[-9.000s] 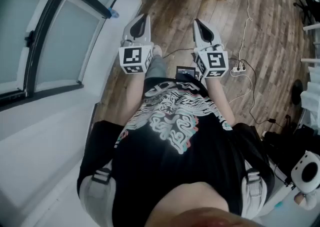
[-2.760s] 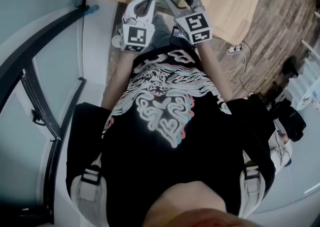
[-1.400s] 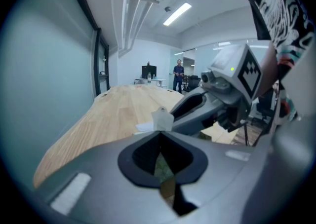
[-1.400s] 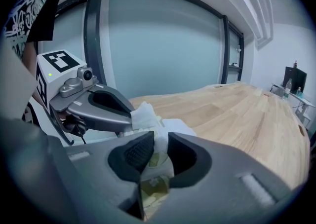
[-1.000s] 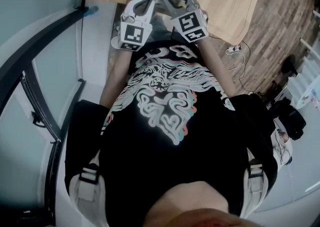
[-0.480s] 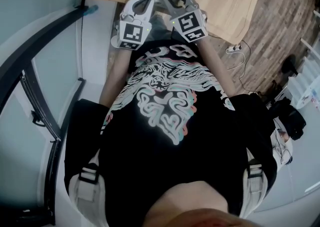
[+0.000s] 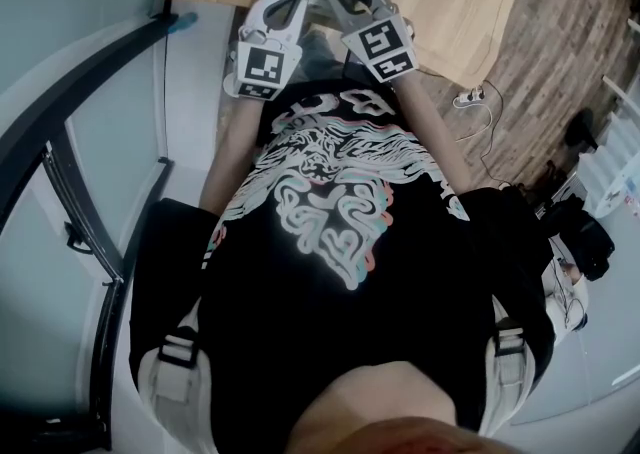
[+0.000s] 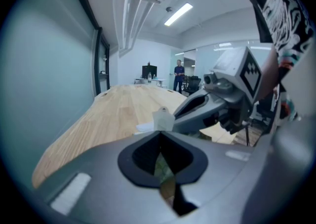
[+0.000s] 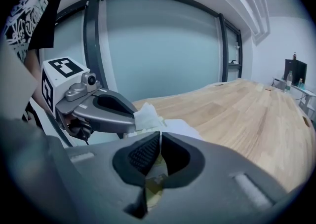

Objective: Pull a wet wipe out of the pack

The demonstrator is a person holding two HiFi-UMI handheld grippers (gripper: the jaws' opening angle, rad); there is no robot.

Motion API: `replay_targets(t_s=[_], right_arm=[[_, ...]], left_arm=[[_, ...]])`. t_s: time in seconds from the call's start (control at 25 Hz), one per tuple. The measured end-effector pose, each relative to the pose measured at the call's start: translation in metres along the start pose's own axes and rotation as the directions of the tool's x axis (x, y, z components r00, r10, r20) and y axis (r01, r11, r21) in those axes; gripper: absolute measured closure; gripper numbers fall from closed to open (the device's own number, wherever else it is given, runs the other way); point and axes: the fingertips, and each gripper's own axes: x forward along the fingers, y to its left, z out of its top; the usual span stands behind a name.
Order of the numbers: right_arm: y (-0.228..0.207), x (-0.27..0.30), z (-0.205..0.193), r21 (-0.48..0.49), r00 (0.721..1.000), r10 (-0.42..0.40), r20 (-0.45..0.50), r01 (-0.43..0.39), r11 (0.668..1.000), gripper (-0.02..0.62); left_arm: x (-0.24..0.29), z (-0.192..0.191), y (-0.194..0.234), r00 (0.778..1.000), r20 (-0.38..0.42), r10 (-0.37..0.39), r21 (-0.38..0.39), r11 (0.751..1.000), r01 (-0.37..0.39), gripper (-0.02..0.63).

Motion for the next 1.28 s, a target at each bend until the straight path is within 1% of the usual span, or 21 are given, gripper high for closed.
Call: replay_targets(t_s=[0.16,0.32,0.44,1.04,1.2,1.28], right_arm=[[-0.001,-0.002,0.002,0.016,1.0,-0.003,0.009,0.003,1.0,0.586],[-0.003,-0.005,0.004,0.037,1.0,-0.003,0.022,0.002,0.999,0.586],[-0.004,-0.007,0.005,0.049,1.0,-0.005,0.03,0.003,0.999,0.586],[-0.005,-0.016,0.011,0.056,0.998,-0.018,0.056,0.014,0.998,0.588],[-0.006,-0.018,0.012,0.105,0.997,-0.018,0.069,0.01,0.994,0.588],[-0.007,-0.019,0.013,0.115,0.997,-0.022,0.072,0.013,0.993,0.588]], left_arm=[[0.0,0.0,0.0,1.0,0.001,0.001,0.001,1.0,-0.001,0.62],[0.0,-0.001,0.0,1.0,0.007,-0.002,-0.021,1.0,0.002,0.62],[0.0,-0.001,0.001,1.0,0.005,0.0,-0.022,1.0,0.0,0.62],[-0.001,-0.003,0.002,1.0,0.003,0.001,-0.039,0.999,0.0,0.62],[-0.001,-0.004,0.002,1.0,-0.004,0.003,-0.038,0.999,-0.003,0.62],[0.0,-0.004,0.001,1.0,-0.006,0.004,-0.038,0.999,-0.005,0.62]])
